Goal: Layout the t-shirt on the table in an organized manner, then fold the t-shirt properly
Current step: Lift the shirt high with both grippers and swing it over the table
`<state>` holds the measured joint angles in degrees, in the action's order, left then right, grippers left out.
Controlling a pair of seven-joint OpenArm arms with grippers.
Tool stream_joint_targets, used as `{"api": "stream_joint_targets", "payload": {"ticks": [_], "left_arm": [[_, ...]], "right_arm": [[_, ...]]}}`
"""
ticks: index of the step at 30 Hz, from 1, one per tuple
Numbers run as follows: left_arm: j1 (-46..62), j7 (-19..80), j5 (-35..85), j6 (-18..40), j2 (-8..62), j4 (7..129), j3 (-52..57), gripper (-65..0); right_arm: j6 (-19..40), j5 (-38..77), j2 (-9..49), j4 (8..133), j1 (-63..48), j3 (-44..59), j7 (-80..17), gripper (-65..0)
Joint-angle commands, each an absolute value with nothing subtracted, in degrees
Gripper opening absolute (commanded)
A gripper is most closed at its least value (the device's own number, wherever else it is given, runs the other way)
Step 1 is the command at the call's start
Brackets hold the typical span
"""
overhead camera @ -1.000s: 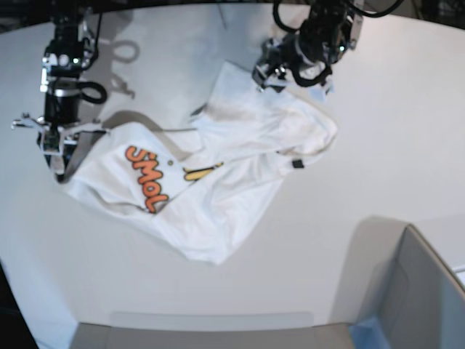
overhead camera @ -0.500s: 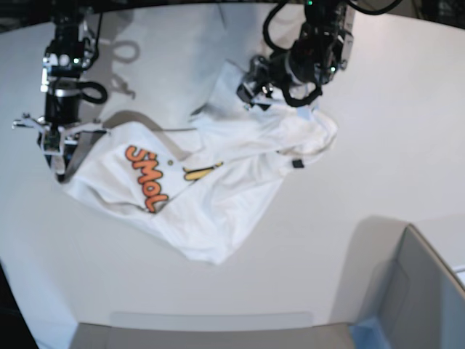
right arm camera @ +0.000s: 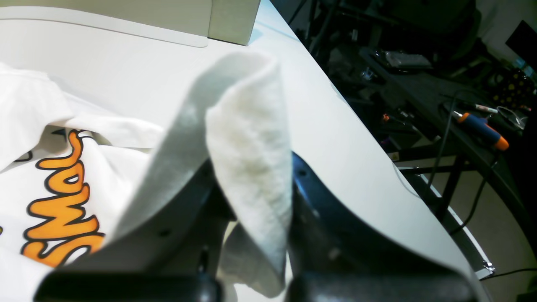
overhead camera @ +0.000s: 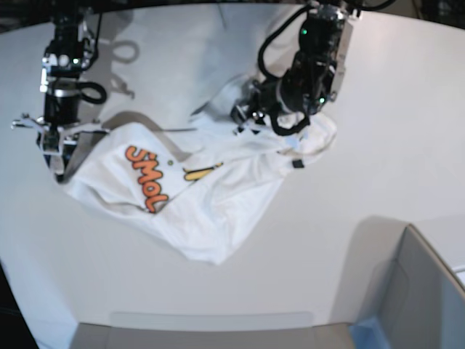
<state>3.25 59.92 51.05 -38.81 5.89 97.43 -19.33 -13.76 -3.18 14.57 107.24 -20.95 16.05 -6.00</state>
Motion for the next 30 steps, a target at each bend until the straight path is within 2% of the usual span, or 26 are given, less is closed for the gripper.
{"api": "stream_joint_targets", "payload": {"ticks": [1,2,3,7,13,21,25,30], "left_arm": [[3.2,60.1,50.1,-40.0,5.8,95.5,-19.5,-55.2],[3.2,59.0,50.1,-40.0,5.8,94.2,-19.1,-62.3],[3.4,57.7,50.1,-40.0,5.8,93.8,-18.7,-65.0],[4.1,56.2,50.2,-40.0,6.0,96.6,-15.6,-65.0],[8.7,56.1,50.2,-40.0,6.5,117.0,-7.0,-65.0],[10.3,51.8,54.2,-40.0,9.5,117.1,-0.4,-65.0],[10.2,49.4,60.7,-40.0,10.8,117.1,5.2,-65.0],[2.7,48.8,67.3,-40.0,14.7,117.0,10.5,-65.0]], "right_arm": [[-14.3,-3.6,15.2,108.4,-20.5,16.5,-4.2,-65.0],[-14.3,-3.6,15.2,108.4,-20.5,16.5,-4.2,-65.0],[-14.3,-3.6,15.2,108.4,-20.5,16.6,-4.2,-65.0],[-14.3,-3.2,15.2,108.0,-20.2,19.0,-4.1,-65.0],[-14.5,-3.1,14.9,107.6,-18.1,21.9,1.4,-65.0],[-14.7,-3.1,14.6,106.0,-16.7,22.5,11.7,-65.0],[-14.7,-3.1,14.6,106.0,-13.2,22.4,12.2,-65.0],[-14.3,-3.1,15.3,105.5,-7.0,19.8,9.3,-65.0]]}}
